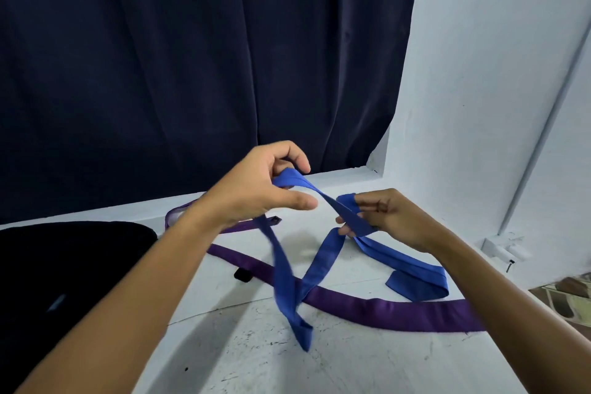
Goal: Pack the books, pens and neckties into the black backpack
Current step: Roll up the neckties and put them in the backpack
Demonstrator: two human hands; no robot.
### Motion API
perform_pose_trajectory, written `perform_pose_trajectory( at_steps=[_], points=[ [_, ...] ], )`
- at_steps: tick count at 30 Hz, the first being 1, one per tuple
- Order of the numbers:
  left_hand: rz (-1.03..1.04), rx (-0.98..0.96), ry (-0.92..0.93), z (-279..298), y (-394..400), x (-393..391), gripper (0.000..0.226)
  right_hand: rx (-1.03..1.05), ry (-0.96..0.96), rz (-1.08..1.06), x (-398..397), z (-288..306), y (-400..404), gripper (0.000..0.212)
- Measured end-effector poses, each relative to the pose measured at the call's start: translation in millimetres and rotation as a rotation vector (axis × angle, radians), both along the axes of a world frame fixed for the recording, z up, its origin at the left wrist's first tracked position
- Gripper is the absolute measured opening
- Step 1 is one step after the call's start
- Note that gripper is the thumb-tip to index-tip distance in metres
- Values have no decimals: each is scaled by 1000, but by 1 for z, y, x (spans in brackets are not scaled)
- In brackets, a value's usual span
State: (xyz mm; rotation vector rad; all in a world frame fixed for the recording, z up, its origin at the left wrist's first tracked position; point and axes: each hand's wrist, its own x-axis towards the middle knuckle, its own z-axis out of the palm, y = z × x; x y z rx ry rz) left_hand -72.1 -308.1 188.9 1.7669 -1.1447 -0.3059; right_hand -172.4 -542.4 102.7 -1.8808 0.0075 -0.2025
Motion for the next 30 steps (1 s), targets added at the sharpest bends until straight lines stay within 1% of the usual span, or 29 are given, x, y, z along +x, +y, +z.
perform_pose_trajectory(
  at_steps=[3,6,9,11,12,14,16,17,18,20,21,23,25,26,27,28,30],
  points=[
    [15,50,-36,2,0,13,41,95,56,80,-6,4,3,34],
    [39,65,-15,0,-3,26,38,243,91,167,-8,6,5,39],
    [52,65,-12,-4,-9,40,25,303,149,258,-9,7,5,52],
    [72,63,-11,-10,-14,49,20,329,178,359,-11,9,6,57],
    [84,58,12,-13,-16,53,19,348,186,419,-13,9,6,55],
    [110,37,95,-21,-22,59,20,390,170,508,-16,10,9,46],
    [119,47,246,-37,-27,64,19,469,108,540,-18,14,14,38],
    [118,62,319,-48,-31,64,18,524,66,532,-18,18,17,36],
    [118,79,355,-58,-35,61,18,580,21,504,-18,22,21,35],
    [157,79,266,-75,-44,51,20,652,-79,360,-15,34,32,31],
    [177,20,211,-80,-48,43,18,671,-121,267,-13,41,37,29],
    [154,-159,226,-81,-54,22,12,712,-167,154,-8,53,43,30],
    [6,-326,284,-81,-59,7,18,757,-182,135,-5,64,46,33],
    [-68,-386,314,-83,-63,2,25,783,-181,132,-4,68,46,35],
    [-109,-419,339,-84,-66,-2,32,808,-178,130,-4,72,47,36],
    [-106,-436,361,-84,-68,-6,33,827,-175,128,-3,75,48,37],
    [-20,-448,390,-81,-74,-14,23,845,-177,127,-2,78,48,37]
  ],
)
